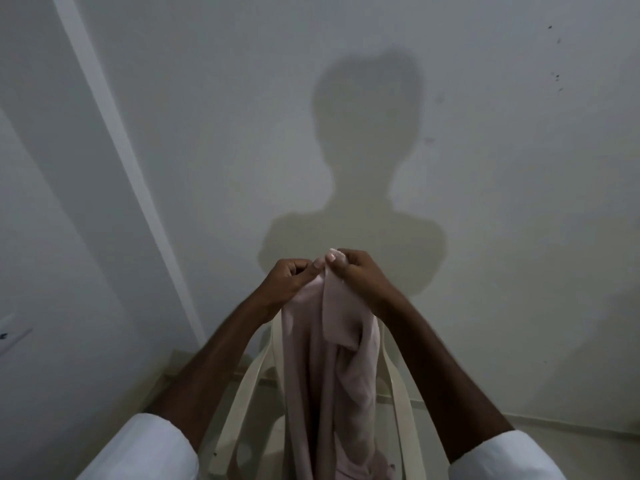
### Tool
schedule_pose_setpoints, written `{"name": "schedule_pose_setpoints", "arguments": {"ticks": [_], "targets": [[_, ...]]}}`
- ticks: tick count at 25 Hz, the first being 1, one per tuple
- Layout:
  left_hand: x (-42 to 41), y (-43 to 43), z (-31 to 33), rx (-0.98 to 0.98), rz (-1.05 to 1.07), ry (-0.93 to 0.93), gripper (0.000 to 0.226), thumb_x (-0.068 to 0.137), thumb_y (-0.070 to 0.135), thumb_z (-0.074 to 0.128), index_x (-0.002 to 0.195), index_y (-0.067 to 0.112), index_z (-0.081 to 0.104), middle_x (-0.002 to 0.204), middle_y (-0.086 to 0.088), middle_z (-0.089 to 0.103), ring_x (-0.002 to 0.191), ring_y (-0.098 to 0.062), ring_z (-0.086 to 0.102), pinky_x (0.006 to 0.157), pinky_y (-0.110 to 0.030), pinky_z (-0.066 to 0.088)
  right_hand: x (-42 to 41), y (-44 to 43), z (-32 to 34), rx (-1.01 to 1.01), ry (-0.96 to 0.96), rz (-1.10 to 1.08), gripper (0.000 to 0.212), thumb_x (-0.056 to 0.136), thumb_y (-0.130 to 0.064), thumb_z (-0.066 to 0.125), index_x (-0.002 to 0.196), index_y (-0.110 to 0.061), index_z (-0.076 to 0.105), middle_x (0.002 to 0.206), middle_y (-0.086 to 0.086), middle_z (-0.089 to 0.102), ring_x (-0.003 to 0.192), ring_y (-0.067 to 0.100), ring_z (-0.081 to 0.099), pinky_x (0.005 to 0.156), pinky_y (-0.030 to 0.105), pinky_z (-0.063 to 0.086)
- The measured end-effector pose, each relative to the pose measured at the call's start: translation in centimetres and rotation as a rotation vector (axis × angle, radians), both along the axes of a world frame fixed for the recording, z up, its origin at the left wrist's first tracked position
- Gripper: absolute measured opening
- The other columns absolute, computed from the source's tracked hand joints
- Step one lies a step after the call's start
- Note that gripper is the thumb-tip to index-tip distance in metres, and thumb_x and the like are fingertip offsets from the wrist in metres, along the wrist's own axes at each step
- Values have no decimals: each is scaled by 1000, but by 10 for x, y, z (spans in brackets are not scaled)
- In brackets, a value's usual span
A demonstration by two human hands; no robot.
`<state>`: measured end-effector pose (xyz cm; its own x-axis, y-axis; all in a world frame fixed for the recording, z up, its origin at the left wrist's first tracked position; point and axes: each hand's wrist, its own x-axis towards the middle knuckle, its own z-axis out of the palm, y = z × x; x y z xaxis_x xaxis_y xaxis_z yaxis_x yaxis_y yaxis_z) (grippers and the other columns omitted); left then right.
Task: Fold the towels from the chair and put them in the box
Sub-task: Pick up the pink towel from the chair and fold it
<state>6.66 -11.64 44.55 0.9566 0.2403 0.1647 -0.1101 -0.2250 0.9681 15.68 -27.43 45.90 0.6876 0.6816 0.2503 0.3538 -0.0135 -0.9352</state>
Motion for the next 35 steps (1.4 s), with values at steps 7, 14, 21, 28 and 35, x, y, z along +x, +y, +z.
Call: {"name": "schedule_pose_setpoints", "arguments": {"ticks": [7,14,21,28,35], "targets": [[-23,-19,-28,32,-167,209,20,94,24,63,111,15,70,88,10,74,74,-1,67,60,-18,48,-10,1,36,328,138,-220,35,106,-22,53,71,-14,47,70,3,41,68,11,40,63,27,36],[-24,-18,-83,54,-101,234,43,91,41,65,106,0,64,100,-8,70,88,-13,65,76,-29,51,-6,-15,86,618,202,-420,36,107,-25,49,71,-19,51,59,-13,48,58,2,45,59,23,43],[-9,-1,-50,-54,324,-19,24,97,33,56,84,16,66,78,8,62,73,-3,52,66,-22,42,4,-46,82,348,-188,-375,42,108,-25,47,80,6,49,73,11,47,66,12,45,63,27,38],[11,-10,26,286,-4,-196,48,100,37,52,65,5,45,64,0,39,63,-10,37,57,-29,28,-17,-26,31,-8,-7,-40,32,107,-26,50,99,-2,70,94,0,72,87,7,64,78,27,52],[-8,-12,9,92,-108,-59,30,97,31,60,91,2,68,82,-8,65,78,-15,57,68,-36,47,-21,-10,24,218,84,-185,41,104,-32,53,74,-4,50,75,8,45,74,17,42,68,36,36]]}}
